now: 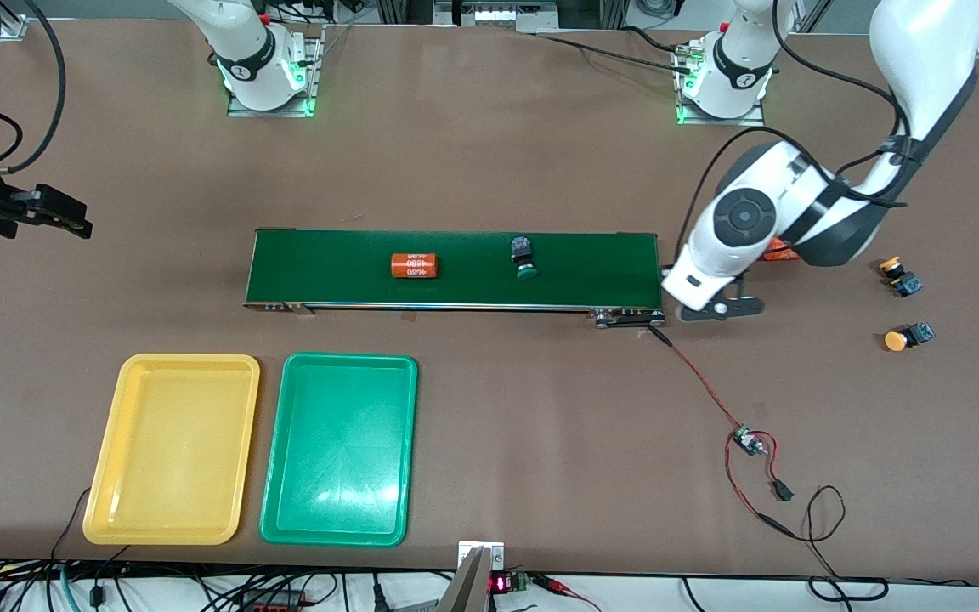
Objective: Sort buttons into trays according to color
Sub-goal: 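Place the second green button on the belt with the left gripper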
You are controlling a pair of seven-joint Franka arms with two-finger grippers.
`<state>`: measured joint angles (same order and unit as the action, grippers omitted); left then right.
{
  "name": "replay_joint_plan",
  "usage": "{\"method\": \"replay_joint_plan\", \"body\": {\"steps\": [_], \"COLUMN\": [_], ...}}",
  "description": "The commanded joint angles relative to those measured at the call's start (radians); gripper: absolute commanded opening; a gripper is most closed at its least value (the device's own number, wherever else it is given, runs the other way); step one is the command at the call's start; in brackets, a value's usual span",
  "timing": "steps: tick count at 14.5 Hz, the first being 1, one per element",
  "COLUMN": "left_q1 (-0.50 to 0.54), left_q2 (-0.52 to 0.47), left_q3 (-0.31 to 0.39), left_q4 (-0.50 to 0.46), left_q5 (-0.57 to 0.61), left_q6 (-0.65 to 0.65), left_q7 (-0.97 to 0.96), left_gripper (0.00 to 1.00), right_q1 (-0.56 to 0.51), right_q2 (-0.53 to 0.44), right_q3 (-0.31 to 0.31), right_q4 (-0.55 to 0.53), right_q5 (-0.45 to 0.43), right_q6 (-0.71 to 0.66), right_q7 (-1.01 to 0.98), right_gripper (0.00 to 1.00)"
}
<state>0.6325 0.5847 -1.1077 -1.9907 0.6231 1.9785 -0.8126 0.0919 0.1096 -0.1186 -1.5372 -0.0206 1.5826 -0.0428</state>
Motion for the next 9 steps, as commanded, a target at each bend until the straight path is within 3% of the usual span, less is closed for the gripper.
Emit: {"method": "replay_joint_plan", "body": {"steps": [1,6,9], "left_q1": [-0.088,-0.269,-0.306], "left_q2": [0.047,0.056,0.079], "left_q3": [-0.018,-0.007,0.014], "left_q4": [0.033,0.032,0.032], "left_q5": [-0.002,-0.003,0.012], "left_q6": [0.020,0.023,0.023], "left_q7": [0.059,-0.017,-0.033], "left_gripper": [0.21,0.20,0.20], "right_q1": [-0.009,-0.029,-0.026], "right_q2": [0.027,0.055,0.058], "right_q3": [0.005,0.004,0.004], "right_q4": [0.008,0.008,0.006], "right_q5": [-0.010,0.004,0.005], "right_q6": [-0.003,0.000,0.004], "right_q7": [-0.002,-0.002,0.000], "right_gripper": [1.00,1.00,1.00]}}
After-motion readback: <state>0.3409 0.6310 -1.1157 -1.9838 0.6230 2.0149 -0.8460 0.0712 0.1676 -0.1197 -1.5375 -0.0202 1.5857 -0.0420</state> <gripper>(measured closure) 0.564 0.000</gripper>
